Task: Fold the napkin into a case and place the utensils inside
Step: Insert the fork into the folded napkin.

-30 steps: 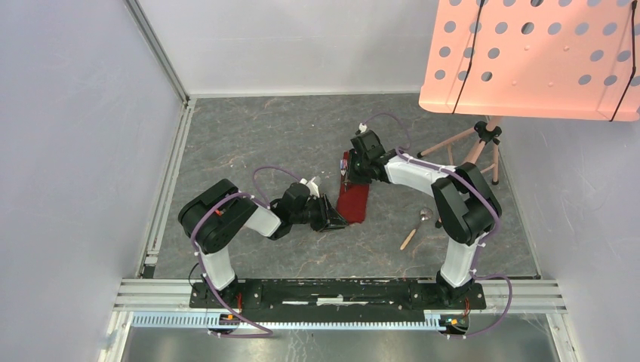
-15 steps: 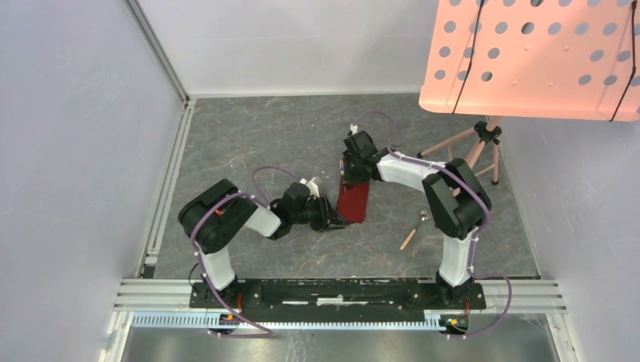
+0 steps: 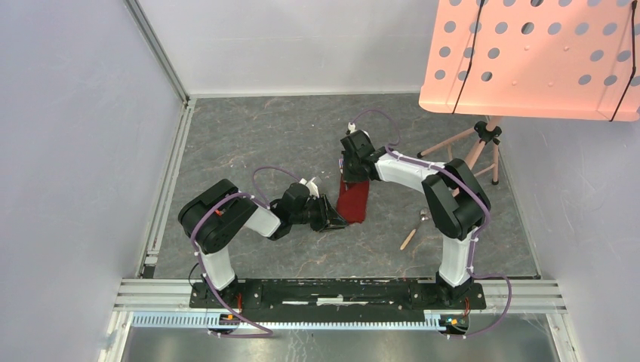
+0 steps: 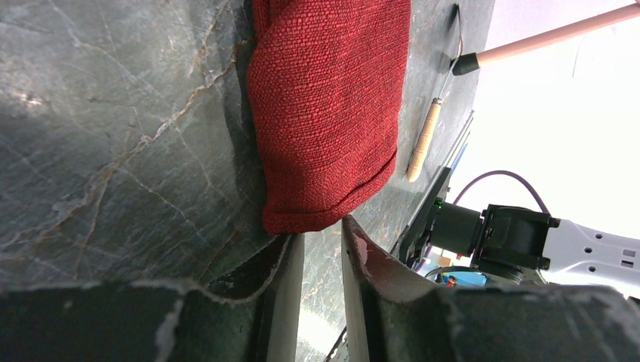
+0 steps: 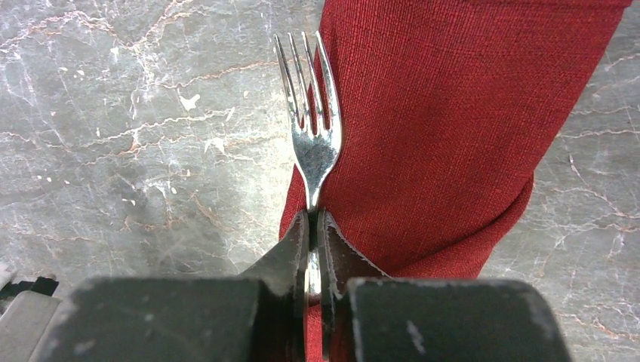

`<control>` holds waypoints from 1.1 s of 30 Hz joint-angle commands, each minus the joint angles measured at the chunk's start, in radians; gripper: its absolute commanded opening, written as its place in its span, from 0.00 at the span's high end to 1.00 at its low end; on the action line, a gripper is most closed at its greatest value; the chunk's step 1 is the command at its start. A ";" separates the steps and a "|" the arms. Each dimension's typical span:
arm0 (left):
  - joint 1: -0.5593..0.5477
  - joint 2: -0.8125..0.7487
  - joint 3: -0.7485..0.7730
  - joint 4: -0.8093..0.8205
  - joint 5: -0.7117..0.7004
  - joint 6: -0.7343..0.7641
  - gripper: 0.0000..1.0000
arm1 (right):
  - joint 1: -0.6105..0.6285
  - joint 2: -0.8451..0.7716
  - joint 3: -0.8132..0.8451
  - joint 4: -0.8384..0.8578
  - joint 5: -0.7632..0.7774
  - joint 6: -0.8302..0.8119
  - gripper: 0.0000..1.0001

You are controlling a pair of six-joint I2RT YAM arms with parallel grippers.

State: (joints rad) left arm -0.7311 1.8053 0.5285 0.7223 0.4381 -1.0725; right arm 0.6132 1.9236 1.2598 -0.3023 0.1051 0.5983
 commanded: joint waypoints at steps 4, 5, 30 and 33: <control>-0.001 0.007 -0.015 0.037 -0.029 -0.003 0.68 | 0.004 -0.107 -0.043 0.048 0.049 0.066 1.00; -0.002 0.009 -0.015 0.038 -0.029 -0.003 0.68 | 0.004 -0.112 -0.054 0.056 0.050 0.072 1.00; -0.001 0.005 -0.017 0.043 -0.024 -0.005 0.69 | 0.003 -0.107 -0.148 0.116 0.064 0.249 0.79; -0.001 0.004 -0.016 0.042 -0.022 -0.003 0.69 | 0.003 -0.133 -0.146 0.106 0.075 0.229 0.67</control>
State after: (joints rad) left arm -0.7311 1.8061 0.5220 0.7353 0.4385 -1.0725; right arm 0.6132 1.8336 1.1137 -0.2184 0.1448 0.8375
